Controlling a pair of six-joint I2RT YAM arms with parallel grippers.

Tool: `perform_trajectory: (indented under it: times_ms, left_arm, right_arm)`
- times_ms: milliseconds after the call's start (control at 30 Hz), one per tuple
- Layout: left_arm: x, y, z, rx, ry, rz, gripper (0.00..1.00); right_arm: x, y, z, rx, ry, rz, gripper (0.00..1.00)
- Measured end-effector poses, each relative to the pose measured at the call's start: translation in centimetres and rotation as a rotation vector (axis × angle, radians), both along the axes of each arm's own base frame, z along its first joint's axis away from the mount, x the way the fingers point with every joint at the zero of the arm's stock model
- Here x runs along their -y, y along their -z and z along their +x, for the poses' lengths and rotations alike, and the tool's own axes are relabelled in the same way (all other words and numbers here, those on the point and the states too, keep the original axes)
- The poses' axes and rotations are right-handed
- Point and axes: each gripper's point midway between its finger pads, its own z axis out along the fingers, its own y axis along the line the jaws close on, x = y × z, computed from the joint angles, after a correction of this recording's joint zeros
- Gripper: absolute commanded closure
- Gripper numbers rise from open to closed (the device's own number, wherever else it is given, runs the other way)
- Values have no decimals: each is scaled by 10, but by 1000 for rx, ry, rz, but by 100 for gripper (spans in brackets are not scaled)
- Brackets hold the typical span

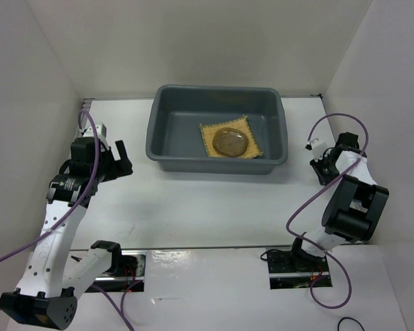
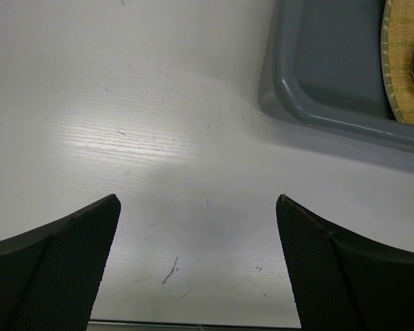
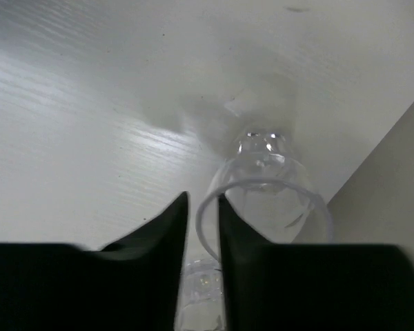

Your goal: Place the mixed dishes into the plastic bin

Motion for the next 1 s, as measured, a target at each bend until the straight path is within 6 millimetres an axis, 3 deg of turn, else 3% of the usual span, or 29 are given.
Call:
perform_trajectory:
  times_ms: [33,67,233,300,400,500,567,633,700,767,833,900,1000]
  left_arm:
    - [0,0,0,0,0,0,0]
    - [0,0,0,2,0,0,0]
    - [0,-3,-1,16,0,-2,0]
    - [0,-4,-1,25,0,-3,0]
    - [0,-5,0,32,0,-3,0]
    - [0,-6,2,39,1,-4,0]
    - [0,-4,2,40,1,-4,0]
    - [0,-2,3,36,1,-4,0]
    - [0,1,2,31,1,-3,0]
    - [0,2,3,26,1,-3,0]
    - [0,2,4,26,1,-3,0]
    - [1,3,5,25,1,-2,0]
    - [1,4,5,23,1,-2,0]
  right_arm:
    - [0,1,0,-3,3,0,86]
    - [1,1,-1,-6,10,-1,100]
    - [4,-25,4,51,63,-18,100]
    - [2,-58,7,133,84,-39,100]
    - [-17,-148,23,375,57,-109,100]
    - [-86,-262,33,698,-101,-117,100]
    - [-151,-322,28,851,-250,-31,100]
    - [-199,-365,20,943,-356,60,100]
    - [-230,-386,29,958,-417,131,100]
    - [-248,-384,59,911,-427,166,100]
    - [-266,-366,91,835,-441,192,100]
    - [-289,-329,127,723,-463,209,100]
    - [-327,-269,155,554,-518,208,100]
